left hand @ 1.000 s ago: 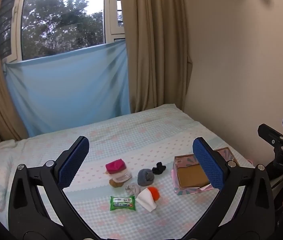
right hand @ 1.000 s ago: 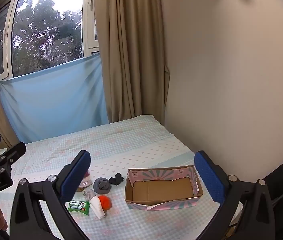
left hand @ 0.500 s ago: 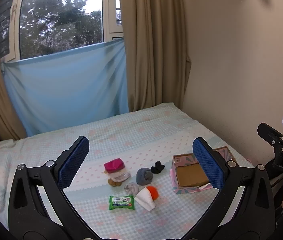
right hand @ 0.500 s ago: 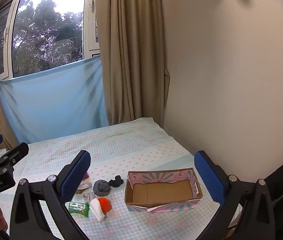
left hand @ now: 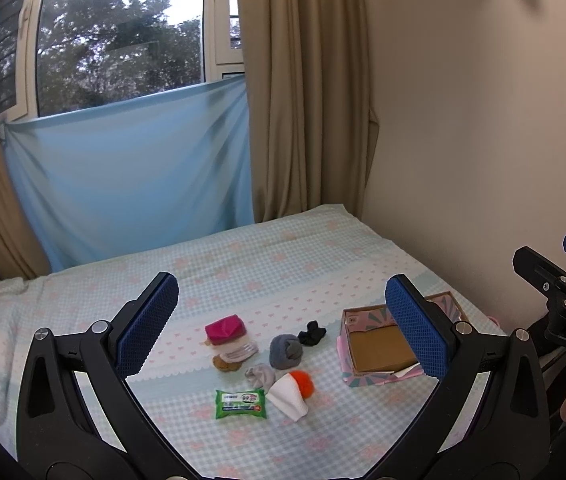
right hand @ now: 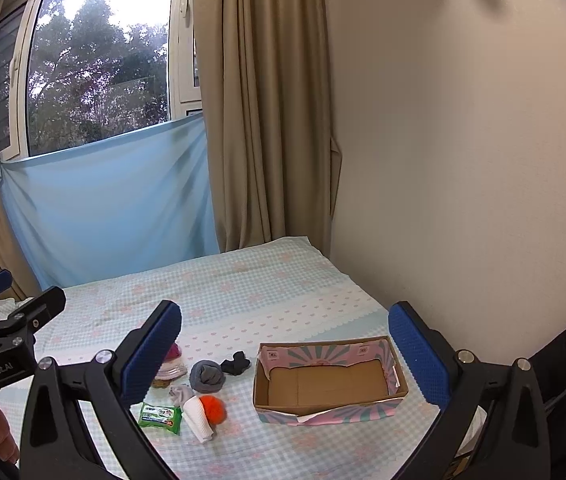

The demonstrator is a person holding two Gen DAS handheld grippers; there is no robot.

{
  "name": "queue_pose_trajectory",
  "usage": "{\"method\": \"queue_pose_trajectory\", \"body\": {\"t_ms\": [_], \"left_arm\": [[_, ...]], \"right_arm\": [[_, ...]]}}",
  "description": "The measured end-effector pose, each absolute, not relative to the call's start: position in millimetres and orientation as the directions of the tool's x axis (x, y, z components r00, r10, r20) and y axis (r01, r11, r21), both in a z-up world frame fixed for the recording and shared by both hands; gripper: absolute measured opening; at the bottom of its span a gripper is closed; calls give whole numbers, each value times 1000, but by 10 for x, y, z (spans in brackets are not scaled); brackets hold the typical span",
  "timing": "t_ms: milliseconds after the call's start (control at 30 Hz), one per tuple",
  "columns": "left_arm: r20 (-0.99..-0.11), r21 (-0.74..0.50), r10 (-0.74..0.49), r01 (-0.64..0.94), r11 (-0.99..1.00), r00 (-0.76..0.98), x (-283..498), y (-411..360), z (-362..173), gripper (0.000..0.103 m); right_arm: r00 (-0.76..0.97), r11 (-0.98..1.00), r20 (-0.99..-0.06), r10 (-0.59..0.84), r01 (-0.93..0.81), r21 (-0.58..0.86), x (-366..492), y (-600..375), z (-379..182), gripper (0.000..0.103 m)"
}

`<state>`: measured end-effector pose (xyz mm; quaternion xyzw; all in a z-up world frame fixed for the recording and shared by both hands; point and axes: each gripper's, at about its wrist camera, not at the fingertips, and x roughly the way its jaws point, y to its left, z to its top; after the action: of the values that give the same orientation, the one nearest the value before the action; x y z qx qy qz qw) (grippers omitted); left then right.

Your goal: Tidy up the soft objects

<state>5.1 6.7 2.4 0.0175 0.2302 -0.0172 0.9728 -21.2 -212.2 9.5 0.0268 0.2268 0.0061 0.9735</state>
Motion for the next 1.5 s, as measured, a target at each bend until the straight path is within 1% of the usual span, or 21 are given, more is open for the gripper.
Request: {"method": "queue_pose_trajectory", "body": {"t_ms": [1500], "left_arm": [[-454, 20, -31, 45, 999, 891, 37, 63, -20, 103]], "right_arm": [[898, 997, -439, 40, -6, 77, -285, -2086, 39, 103]]}}
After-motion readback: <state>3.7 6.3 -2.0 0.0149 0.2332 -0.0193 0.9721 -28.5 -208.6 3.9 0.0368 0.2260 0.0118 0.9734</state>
